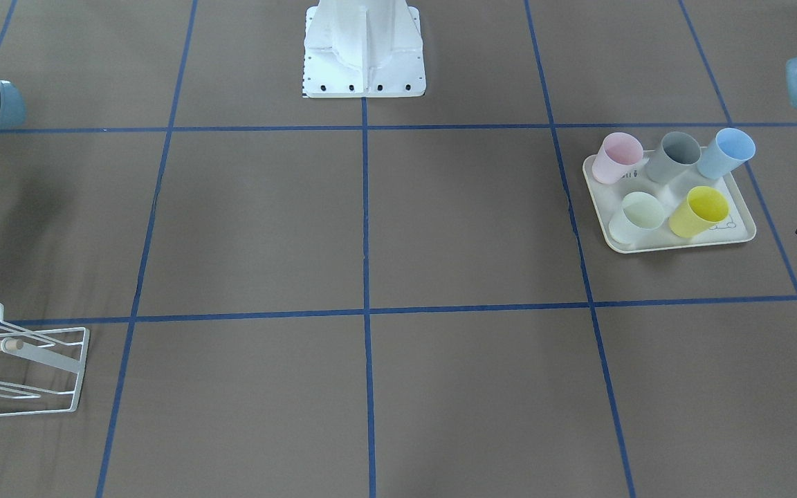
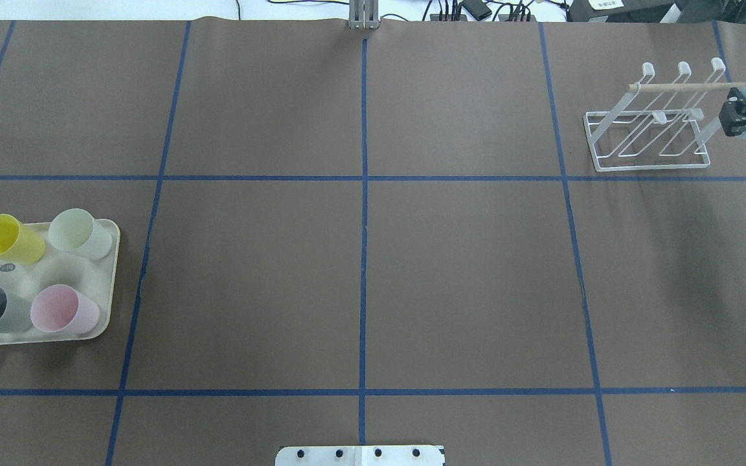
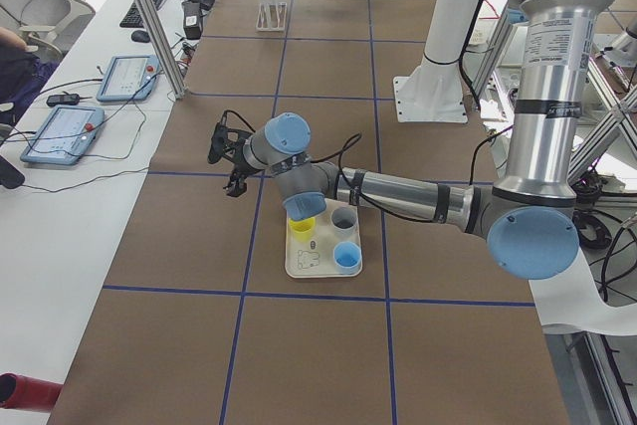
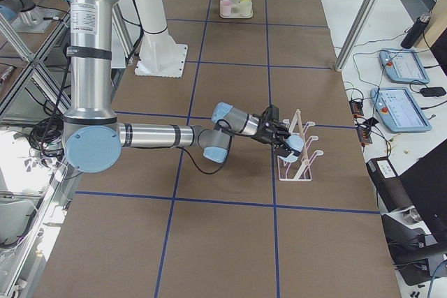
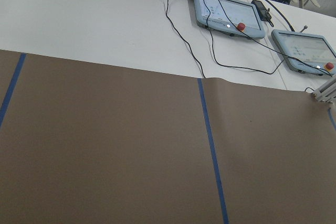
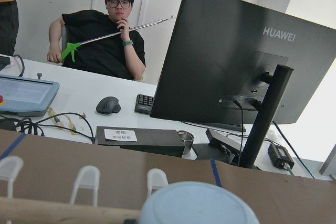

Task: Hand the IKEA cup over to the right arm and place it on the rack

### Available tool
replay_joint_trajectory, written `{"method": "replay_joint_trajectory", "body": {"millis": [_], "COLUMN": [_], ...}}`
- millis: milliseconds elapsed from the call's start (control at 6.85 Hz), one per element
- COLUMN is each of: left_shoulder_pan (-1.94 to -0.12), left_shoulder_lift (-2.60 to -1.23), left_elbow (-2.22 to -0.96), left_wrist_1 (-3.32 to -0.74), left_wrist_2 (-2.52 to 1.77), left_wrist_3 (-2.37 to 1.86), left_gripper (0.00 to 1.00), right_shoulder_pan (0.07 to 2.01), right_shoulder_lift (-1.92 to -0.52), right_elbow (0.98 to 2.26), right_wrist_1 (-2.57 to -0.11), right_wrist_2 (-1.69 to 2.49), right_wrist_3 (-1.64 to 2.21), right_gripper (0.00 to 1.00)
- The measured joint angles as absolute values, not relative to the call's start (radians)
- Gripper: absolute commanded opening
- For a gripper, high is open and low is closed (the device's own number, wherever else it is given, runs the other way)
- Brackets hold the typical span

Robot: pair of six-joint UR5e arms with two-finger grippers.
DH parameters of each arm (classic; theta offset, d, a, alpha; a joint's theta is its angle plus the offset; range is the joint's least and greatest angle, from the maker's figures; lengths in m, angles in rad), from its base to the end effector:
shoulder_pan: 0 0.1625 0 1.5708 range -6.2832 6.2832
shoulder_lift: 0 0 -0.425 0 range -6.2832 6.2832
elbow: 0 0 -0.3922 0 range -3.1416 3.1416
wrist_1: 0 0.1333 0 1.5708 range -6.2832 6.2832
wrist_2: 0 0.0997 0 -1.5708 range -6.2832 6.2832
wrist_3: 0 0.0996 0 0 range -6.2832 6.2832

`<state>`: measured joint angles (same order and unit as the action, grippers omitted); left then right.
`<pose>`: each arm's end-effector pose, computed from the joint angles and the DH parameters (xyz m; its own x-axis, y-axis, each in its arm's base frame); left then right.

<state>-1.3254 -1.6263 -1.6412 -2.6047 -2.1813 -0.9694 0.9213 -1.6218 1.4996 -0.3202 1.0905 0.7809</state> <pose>0.0542 -0.5300 0.4788 0.4575 0.0815 -0.8855 0.4952 0.8038 0.3298 -0.1536 -0.4988 0.5825 0.8633 0.0952 0.4956 -0.4910 0.3856 0.7811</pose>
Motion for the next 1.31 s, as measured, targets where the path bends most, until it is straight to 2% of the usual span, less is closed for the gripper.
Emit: {"method": "replay_joint_trajectory", "body": {"millis": [584, 1313], "left_shoulder_pan": [-1.322, -1.312], "left_shoulder_lift": [-1.635, -1.57], "left_elbow": [-1.641, -1.644], "left_wrist_1": [-2.594, -2.323], "left_wrist_2": [-2.18, -2.182], "left_wrist_3": [-0.962, -0.434], "left_gripper": [1.0, 1.0], "right_shoulder_pan": [0.941, 1.213], "right_shoulder_lift": [-1.634, -1.645], "right_elbow": [1.546, 1.793], "right_wrist_1": [-0.292, -0.499], "right_wrist_2": [1.187, 1.778], "right_wrist_3": [0.772, 0.898], "right_gripper": [1.0, 1.0]}}
